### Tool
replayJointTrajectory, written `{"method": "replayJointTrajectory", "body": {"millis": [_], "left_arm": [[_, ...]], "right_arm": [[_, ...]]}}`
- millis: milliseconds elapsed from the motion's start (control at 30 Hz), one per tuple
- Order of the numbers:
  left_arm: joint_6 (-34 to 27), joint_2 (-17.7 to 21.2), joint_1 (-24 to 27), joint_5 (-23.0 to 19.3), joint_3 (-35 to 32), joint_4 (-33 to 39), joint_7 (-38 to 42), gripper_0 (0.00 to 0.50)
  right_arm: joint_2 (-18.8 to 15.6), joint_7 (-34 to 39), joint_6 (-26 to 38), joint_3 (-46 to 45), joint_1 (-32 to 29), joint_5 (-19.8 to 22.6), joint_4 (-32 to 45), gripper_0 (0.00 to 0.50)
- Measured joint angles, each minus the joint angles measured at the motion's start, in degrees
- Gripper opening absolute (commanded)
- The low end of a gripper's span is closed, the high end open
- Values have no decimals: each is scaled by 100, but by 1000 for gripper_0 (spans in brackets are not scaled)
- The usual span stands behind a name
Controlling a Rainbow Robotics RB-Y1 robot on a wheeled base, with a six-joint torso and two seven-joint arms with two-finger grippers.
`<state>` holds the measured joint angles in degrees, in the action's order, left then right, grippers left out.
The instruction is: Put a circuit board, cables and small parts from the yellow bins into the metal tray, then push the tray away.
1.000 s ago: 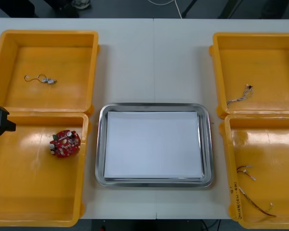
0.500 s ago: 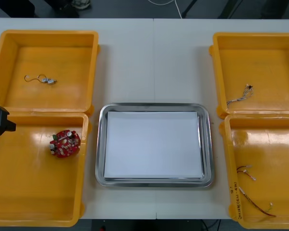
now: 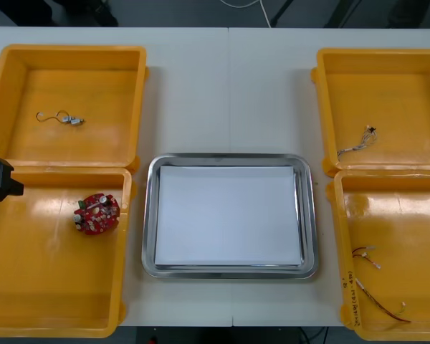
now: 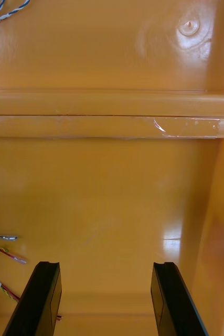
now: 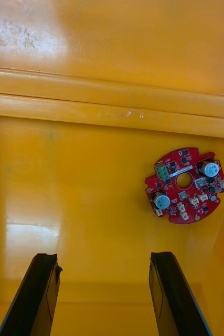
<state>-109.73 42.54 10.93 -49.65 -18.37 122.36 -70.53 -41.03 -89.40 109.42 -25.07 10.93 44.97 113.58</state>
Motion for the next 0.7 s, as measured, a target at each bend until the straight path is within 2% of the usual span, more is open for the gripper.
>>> {"method": "replayJointTrajectory", "body": {"millis": [700], "left_arm": [[0, 0, 0, 0, 0, 0, 0, 500]], "right_arm": [[0, 0, 0, 0, 0, 0, 0, 500]]}}
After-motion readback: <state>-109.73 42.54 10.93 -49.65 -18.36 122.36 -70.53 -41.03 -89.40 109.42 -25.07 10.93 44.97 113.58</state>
